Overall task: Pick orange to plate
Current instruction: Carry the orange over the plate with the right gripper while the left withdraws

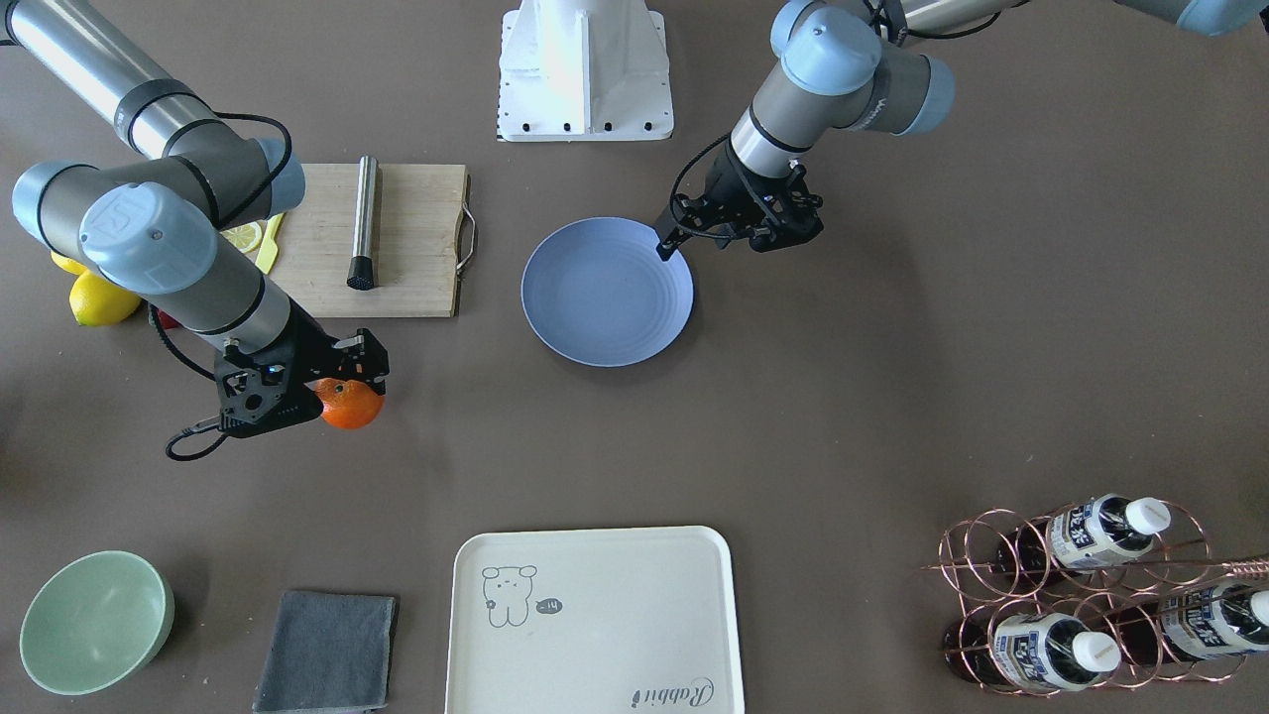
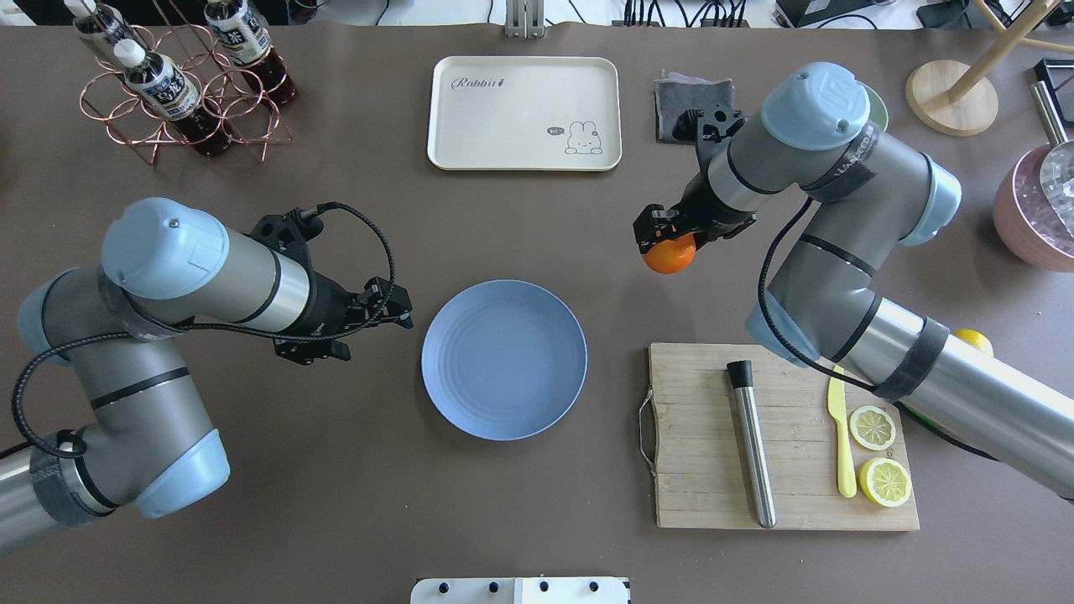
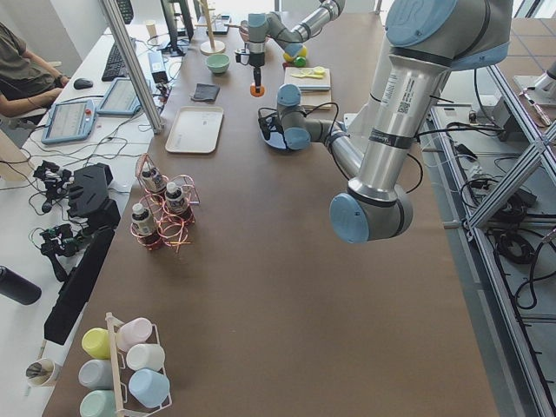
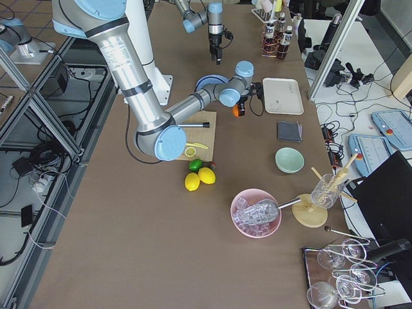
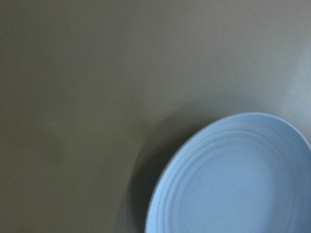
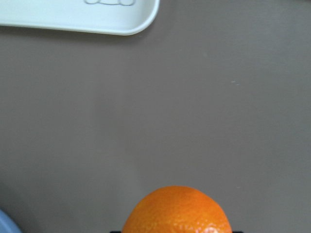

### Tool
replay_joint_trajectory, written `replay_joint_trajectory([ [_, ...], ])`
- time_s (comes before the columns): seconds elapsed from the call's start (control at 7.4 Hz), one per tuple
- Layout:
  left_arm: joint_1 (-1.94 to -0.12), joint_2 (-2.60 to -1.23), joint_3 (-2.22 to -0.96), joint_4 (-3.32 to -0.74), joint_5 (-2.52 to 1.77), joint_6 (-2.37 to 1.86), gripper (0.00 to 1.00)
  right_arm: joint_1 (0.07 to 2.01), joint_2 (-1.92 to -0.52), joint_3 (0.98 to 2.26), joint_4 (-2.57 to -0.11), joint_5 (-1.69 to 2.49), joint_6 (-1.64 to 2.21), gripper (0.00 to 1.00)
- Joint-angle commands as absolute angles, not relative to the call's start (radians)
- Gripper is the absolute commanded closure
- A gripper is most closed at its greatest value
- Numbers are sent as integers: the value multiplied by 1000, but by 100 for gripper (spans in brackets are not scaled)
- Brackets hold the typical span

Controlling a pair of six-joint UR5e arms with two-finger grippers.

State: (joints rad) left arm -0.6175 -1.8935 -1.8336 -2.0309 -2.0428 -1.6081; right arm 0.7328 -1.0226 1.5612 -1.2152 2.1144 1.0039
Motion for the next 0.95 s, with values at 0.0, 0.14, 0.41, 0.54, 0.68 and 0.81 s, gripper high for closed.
replay_joint_trajectory([
  [0.0,-736,-1795,-1816,-2028,-2098,-1367,3,616,-935,1574,-1218,2043,1168,100],
  [0.14,-794,-1774,-1777,-2031,-2138,-1250,3,567,-889,1574,-1251,2002,1210,100],
  [0.41,-859,-1737,-1756,-2031,-2164,-1140,3,456,-793,1572,-1392,1880,1252,100],
  [0.54,-868,-1723,-1738,-2034,-2164,-1100,3,412,-795,1559,-1396,1826,1252,100],
  [0.68,-886,-1720,-1727,-2037,-2164,-1066,3,391,-793,1554,-1396,1789,1252,100],
  [0.81,-890,-1709,-1727,-2040,-2164,-1063,3,385,-799,1552,-1396,1787,1252,100],
])
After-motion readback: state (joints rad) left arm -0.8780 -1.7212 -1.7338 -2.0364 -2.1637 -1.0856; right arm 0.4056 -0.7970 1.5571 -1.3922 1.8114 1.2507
